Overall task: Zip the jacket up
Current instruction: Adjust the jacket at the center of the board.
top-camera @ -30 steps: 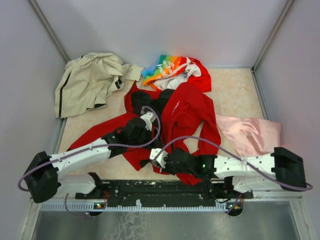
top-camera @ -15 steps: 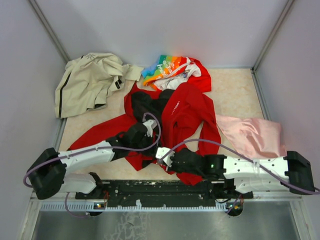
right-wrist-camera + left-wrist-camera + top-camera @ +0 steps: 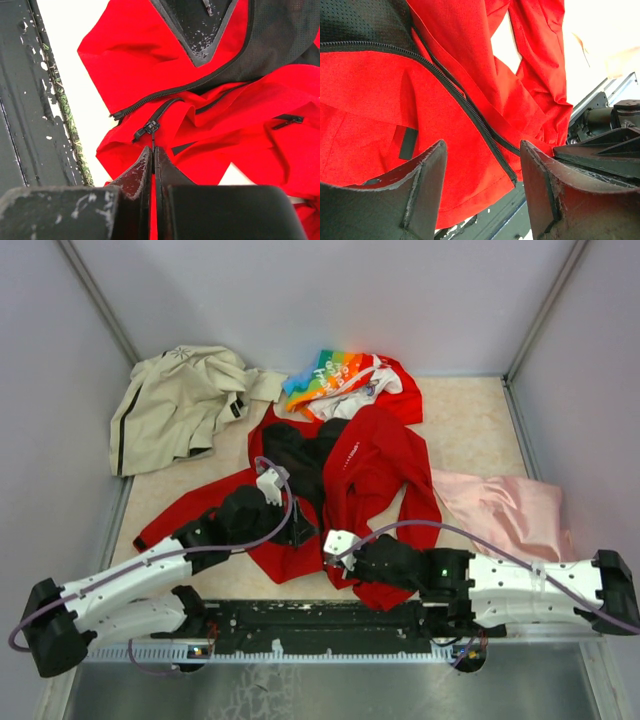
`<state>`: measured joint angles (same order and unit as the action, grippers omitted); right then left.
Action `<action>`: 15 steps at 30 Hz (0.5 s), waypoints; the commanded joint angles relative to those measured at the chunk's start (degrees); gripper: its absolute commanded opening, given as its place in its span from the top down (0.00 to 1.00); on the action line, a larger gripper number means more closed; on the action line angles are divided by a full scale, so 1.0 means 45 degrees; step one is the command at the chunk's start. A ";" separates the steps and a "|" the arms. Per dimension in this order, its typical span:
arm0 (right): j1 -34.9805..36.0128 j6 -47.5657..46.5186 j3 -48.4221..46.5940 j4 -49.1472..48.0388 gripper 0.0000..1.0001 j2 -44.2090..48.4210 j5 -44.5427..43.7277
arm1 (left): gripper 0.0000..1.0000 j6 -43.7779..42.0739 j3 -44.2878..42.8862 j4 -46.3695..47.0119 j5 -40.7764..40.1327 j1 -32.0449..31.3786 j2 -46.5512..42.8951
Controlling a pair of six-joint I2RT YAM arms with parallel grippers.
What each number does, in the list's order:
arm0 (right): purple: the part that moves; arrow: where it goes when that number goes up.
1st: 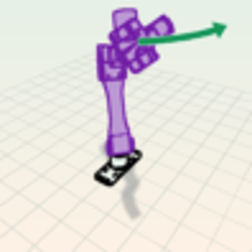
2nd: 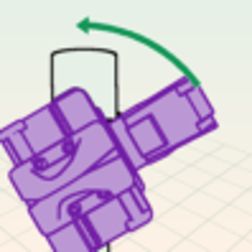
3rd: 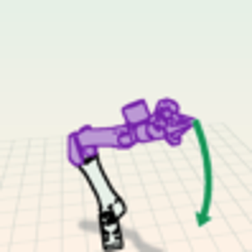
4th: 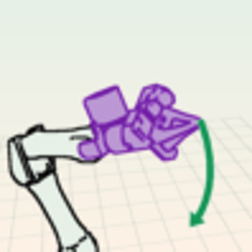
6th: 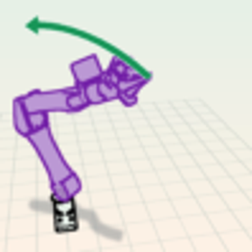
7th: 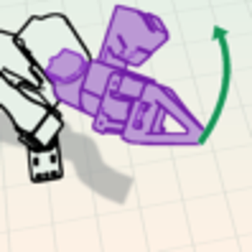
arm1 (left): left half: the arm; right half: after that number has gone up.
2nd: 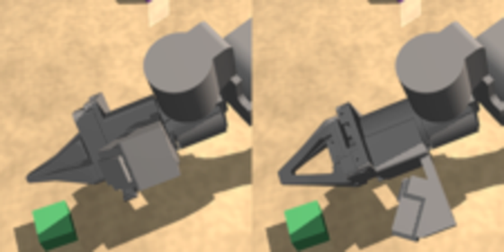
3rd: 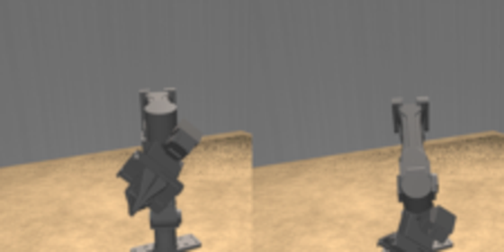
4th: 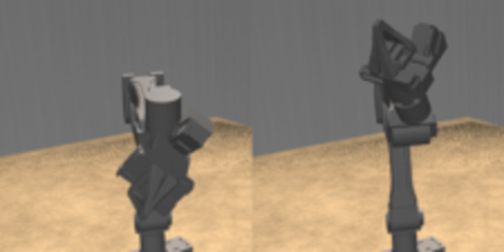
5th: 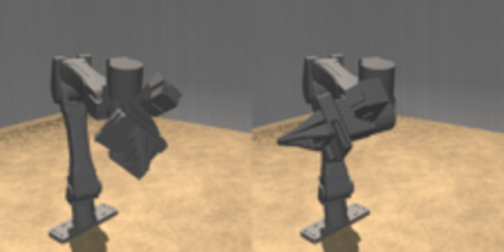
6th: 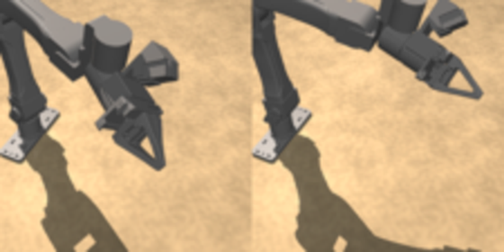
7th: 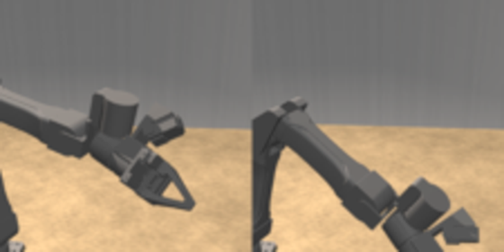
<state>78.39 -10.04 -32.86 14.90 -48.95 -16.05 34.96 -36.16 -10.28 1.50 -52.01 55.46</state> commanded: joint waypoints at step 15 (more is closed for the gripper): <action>0.0911 -0.0433 -0.1507 0.0021 1.00 -0.0581 -0.0181 | 0.35 0.1421 0.0114 0.2884 0.3072 -0.0062 0.2496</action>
<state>81.28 -11.03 -36.88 17.23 -49.76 -17.28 39.13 -36.12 -2.44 9.80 -52.01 64.16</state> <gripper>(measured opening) 0.008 0.658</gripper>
